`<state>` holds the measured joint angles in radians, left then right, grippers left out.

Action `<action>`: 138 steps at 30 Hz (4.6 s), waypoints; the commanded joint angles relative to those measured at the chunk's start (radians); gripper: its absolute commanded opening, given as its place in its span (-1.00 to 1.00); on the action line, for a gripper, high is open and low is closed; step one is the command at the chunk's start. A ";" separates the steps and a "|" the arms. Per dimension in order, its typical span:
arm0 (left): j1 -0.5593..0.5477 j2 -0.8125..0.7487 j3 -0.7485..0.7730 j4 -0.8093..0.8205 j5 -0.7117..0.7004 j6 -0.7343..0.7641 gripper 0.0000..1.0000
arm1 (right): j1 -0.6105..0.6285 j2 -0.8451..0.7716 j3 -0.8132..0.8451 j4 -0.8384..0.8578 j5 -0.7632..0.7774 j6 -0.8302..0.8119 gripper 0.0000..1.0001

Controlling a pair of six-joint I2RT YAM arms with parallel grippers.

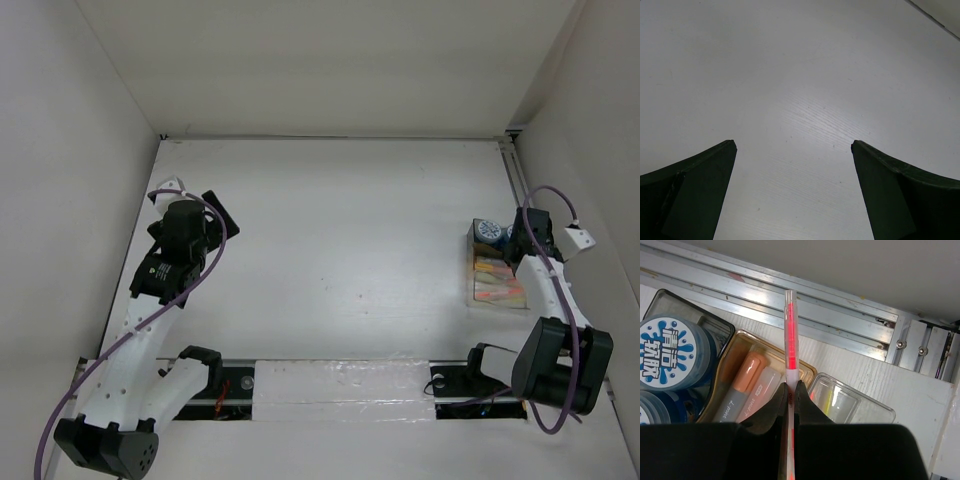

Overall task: Sort the stationery into containers
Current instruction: Place the stationery into the container

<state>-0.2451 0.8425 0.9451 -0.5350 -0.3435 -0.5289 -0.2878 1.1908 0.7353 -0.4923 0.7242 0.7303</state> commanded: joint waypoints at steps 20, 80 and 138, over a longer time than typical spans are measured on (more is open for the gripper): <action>-0.002 -0.023 0.020 0.024 -0.015 0.012 1.00 | 0.032 -0.106 -0.025 -0.075 0.012 0.092 -1.00; -0.002 -0.089 0.020 0.024 0.003 0.012 1.00 | 0.153 0.003 0.047 -0.434 -0.026 0.445 -1.00; -0.002 -0.210 0.176 -0.206 -0.092 -0.066 1.00 | 0.377 -0.758 0.556 -0.549 -0.770 -0.496 0.98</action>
<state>-0.2455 0.7170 1.0458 -0.6651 -0.3965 -0.5636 0.0628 0.5194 1.2049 -0.9203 0.0322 0.3271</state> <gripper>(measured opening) 0.997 0.990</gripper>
